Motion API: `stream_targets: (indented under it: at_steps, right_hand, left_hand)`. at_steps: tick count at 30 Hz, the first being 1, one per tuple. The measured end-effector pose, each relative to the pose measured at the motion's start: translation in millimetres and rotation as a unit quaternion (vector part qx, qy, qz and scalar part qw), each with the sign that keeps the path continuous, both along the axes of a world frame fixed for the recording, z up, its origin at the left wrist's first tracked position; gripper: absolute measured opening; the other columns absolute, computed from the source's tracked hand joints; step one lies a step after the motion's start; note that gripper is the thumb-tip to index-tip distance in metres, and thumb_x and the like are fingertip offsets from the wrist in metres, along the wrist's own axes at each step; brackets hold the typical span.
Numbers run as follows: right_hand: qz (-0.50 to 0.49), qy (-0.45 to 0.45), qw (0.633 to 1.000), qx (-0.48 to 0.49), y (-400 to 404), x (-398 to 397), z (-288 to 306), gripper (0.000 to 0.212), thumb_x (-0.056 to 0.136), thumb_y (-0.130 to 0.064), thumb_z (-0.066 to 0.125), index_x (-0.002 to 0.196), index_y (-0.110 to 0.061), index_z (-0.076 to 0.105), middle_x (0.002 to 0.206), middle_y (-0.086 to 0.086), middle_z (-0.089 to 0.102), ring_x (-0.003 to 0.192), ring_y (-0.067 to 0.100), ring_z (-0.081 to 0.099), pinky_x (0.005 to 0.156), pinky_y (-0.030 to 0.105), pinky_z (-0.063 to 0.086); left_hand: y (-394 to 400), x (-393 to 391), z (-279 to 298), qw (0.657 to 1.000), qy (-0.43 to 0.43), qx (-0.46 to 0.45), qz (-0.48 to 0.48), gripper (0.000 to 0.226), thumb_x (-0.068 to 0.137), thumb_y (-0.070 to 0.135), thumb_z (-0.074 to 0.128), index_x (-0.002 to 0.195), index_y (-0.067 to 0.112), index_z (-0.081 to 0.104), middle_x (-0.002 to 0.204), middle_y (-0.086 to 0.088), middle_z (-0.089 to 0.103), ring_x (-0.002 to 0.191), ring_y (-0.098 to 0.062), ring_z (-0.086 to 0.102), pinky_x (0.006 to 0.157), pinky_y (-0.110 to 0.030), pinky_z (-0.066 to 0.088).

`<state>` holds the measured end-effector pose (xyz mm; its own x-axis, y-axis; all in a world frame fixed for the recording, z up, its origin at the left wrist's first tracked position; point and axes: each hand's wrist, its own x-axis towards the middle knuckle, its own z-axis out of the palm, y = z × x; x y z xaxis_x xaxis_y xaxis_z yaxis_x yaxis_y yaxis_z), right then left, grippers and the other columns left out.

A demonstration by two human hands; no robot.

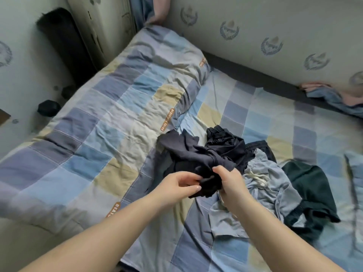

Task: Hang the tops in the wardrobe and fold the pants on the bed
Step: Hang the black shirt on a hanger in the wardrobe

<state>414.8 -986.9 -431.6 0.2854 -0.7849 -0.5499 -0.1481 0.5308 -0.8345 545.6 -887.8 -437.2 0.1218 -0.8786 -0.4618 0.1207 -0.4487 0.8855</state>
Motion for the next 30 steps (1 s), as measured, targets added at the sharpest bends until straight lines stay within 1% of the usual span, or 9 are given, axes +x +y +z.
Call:
stream_targets:
  at_steps: [2,5,11,15,19,21,23,28,30]
  right_hand:
    - [0.011,-0.015,0.999,-0.031,-3,-5,40,0.024,0.085,-0.001,0.051,0.076,-0.012,0.069,0.077,0.01,0.068,0.074,0.023,0.065,0.066,0.031,0.05]
    - [0.024,-0.062,0.997,-0.048,3,-16,93,0.032,0.088,-0.004,0.051,0.071,-0.018,0.074,0.075,0.007,0.069,0.074,0.021,0.067,0.061,0.03,0.052]
    - [-0.015,-0.219,0.976,-0.008,17,-30,189,0.02,0.098,-0.017,0.046,0.103,-0.016,0.066,0.096,0.011,0.073,0.089,0.023,0.071,0.07,0.039,0.057]
    - [-0.033,-0.327,0.945,-0.002,28,-37,248,0.026,0.099,-0.012,0.037,0.109,-0.011,0.061,0.1,0.014,0.073,0.087,0.029,0.071,0.068,0.044,0.058]
    - [-0.015,-0.402,0.915,-0.028,43,-40,302,0.033,0.097,-0.008,0.03,0.106,-0.001,0.062,0.097,0.014,0.073,0.088,0.026,0.072,0.07,0.044,0.059]
    - [-0.016,-0.398,0.916,-0.051,50,-44,325,0.036,0.097,-0.009,0.031,0.104,0.001,0.064,0.101,0.015,0.072,0.094,0.027,0.07,0.074,0.043,0.058]
    - [-0.035,-0.367,0.926,-0.076,58,-51,342,0.033,0.098,-0.013,0.033,0.111,-0.002,0.061,0.112,0.015,0.068,0.103,0.027,0.067,0.082,0.044,0.056]
    - [-0.039,-0.277,0.949,-0.144,81,-65,357,0.029,0.099,-0.036,0.04,0.111,-0.023,0.063,0.111,-0.002,0.07,0.113,0.016,0.06,0.101,0.039,0.04]
    - [-0.023,-0.234,0.955,-0.182,98,-67,359,0.041,0.089,-0.05,0.05,0.122,-0.027,0.057,0.119,-0.005,0.067,0.12,0.013,0.055,0.105,0.038,0.036]
  left_hand:
    - [5,5,21,0.998,-0.034,-0.008,0.044,0.022,0.084,0.003,0.067,0.097,0.022,0.065,0.098,-0.005,0.07,0.093,-0.015,0.065,0.086,-0.026,0.051]
    - [13,7,55,0.995,-0.053,-0.032,0.084,0.024,0.083,0.009,0.071,0.098,0.026,0.064,0.102,0.0,0.067,0.093,-0.013,0.065,0.076,-0.015,0.052]
    - [25,-9,126,0.987,-0.115,-0.1,-0.051,0.058,0.073,0.042,0.077,0.125,0.04,0.051,0.12,0.019,0.059,0.108,0.009,0.055,0.088,-0.017,0.047]
    - [35,-26,170,0.975,-0.104,-0.179,-0.08,0.077,0.07,0.041,0.08,0.134,0.047,0.036,0.12,0.029,0.055,0.113,0.013,0.05,0.086,-0.014,0.048]
    - [35,-35,206,0.949,-0.196,-0.244,-0.038,0.047,0.082,0.024,0.072,0.124,0.032,0.053,0.11,0.021,0.064,0.107,0.0,0.059,0.085,-0.015,0.047]
    - [33,-31,228,0.942,-0.2,-0.271,-0.002,0.013,0.09,0.019,0.063,0.102,0.023,0.065,0.088,0.016,0.068,0.089,-0.007,0.065,0.072,-0.015,0.047]
    - [35,-26,253,0.937,-0.179,-0.299,0.011,0.013,0.094,0.019,0.058,0.085,0.022,0.068,0.075,0.012,0.068,0.076,-0.009,0.065,0.065,-0.017,0.046]
    - [44,-13,304,0.951,-0.036,-0.306,0.001,0.018,0.095,0.029,0.055,0.09,0.026,0.072,0.092,0.001,0.074,0.086,-0.012,0.07,0.067,-0.02,0.053]
    - [48,-6,321,0.956,0.034,-0.291,-0.002,0.02,0.095,0.033,0.055,0.092,0.025,0.073,0.094,-0.001,0.074,0.087,-0.013,0.07,0.068,-0.021,0.055]
